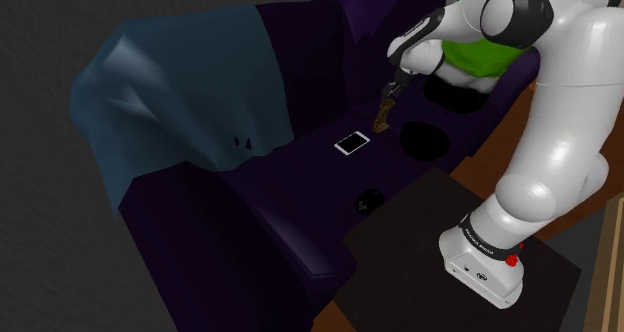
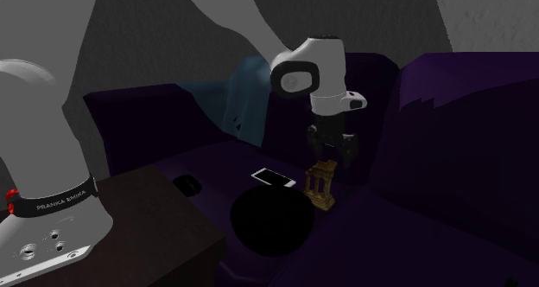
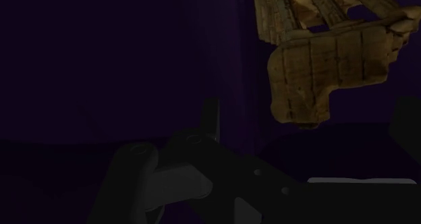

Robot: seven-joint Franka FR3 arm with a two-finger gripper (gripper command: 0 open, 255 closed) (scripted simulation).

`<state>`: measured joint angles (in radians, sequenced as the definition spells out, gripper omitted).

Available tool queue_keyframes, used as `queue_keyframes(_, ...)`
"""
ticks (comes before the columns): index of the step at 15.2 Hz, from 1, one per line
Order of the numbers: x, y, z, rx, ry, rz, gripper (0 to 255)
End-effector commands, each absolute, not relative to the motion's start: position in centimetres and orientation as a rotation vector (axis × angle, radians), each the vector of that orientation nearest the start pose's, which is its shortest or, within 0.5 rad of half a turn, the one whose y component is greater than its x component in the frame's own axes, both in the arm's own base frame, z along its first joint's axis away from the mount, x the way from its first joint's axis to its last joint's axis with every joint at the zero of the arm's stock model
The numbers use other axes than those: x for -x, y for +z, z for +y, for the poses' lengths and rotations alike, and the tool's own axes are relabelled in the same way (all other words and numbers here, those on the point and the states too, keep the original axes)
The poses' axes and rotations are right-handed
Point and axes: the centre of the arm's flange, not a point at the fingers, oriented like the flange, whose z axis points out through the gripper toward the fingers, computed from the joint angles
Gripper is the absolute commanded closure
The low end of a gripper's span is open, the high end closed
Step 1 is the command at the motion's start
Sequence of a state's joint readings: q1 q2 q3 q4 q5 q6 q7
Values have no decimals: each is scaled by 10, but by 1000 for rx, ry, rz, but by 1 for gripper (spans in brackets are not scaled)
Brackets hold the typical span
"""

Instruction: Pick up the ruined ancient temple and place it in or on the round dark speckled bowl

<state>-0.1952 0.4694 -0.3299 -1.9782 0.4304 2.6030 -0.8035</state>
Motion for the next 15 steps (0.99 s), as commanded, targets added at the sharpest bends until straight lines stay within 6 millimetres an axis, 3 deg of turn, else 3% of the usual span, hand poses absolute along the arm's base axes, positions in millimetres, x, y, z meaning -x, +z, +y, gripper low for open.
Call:
queue_keyframes(1, -547, 247, -315, 3156, -354, 38, 0)
queue_keyframes(3, -549, 239, -316, 3156, -354, 38, 0)
queue_keyframes(10, -549, 239, -316, 3156, -354, 38, 0)
queue_keyframes(11, -549, 239, -316, 3156, -354, 38, 255)
queue_keyframes(15, -549, 239, -316, 3156, -354, 38, 255)
